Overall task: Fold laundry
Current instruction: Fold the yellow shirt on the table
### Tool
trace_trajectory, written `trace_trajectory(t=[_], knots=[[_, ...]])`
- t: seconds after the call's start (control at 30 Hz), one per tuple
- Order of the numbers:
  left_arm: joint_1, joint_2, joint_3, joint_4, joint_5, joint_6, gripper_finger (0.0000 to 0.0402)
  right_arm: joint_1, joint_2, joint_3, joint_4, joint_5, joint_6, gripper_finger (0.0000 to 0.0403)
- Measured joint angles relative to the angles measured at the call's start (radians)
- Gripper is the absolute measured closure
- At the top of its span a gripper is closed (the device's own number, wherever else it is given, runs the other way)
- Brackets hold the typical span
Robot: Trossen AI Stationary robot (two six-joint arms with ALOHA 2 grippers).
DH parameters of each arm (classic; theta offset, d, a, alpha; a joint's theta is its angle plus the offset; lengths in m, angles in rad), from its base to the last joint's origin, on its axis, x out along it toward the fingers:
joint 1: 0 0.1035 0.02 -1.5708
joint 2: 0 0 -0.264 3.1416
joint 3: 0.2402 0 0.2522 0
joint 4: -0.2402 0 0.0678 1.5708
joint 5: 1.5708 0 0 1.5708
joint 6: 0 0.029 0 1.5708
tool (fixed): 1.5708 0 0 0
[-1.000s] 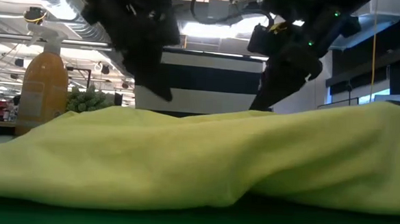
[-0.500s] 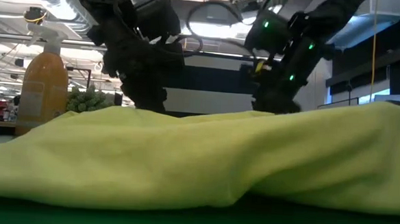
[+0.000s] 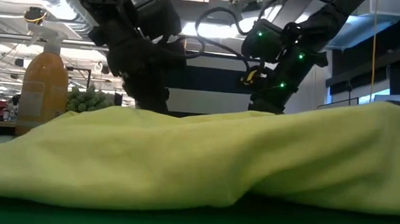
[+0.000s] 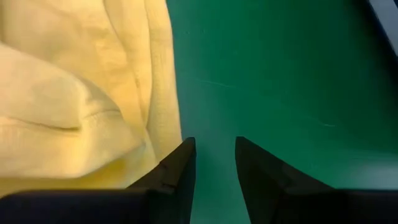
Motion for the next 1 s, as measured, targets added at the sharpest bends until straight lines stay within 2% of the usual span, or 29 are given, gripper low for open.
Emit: trace_trajectory(t=[0.17, 0.3, 0.4, 0.47, 0.53, 0.7, 0.83, 1.0], knots=[[0.000, 0.000, 0.000, 0.045, -0.023, 0.008, 0.0304, 0.000, -0.023, 0.002, -0.010, -0.017, 0.003, 0.0290], [0.001, 0.004, 0.001, 0.068, -0.040, 0.028, 0.0358, 0.000, -0.049, 0.003, -0.007, -0.017, 0.016, 0.0290], [0.007, 0.028, 0.001, 0.070, 0.023, 0.040, 0.0393, 0.000, -0.067, 0.003, -0.005, -0.017, 0.029, 0.0290], [0.014, 0.054, 0.001, 0.072, 0.094, 0.033, 0.0387, 0.000, -0.077, 0.003, -0.006, -0.017, 0.032, 0.0290], [0.017, 0.082, 0.001, 0.077, 0.106, 0.024, 0.0377, 0.000, -0.079, 0.003, 0.000, -0.017, 0.034, 0.0290], [0.021, 0.109, 0.001, 0.078, 0.066, 0.001, 0.0347, 0.000, -0.079, 0.003, -0.003, -0.045, 0.040, 0.0290], [0.020, 0.089, 0.001, 0.088, 0.051, 0.008, 0.0310, 0.000, -0.079, 0.003, -0.004, -0.061, 0.053, 0.0290], [0.021, 0.087, 0.012, 0.090, -0.023, 0.034, 0.0261, 0.000, -0.079, 0.003, -0.005, -0.063, 0.053, 0.0290]])
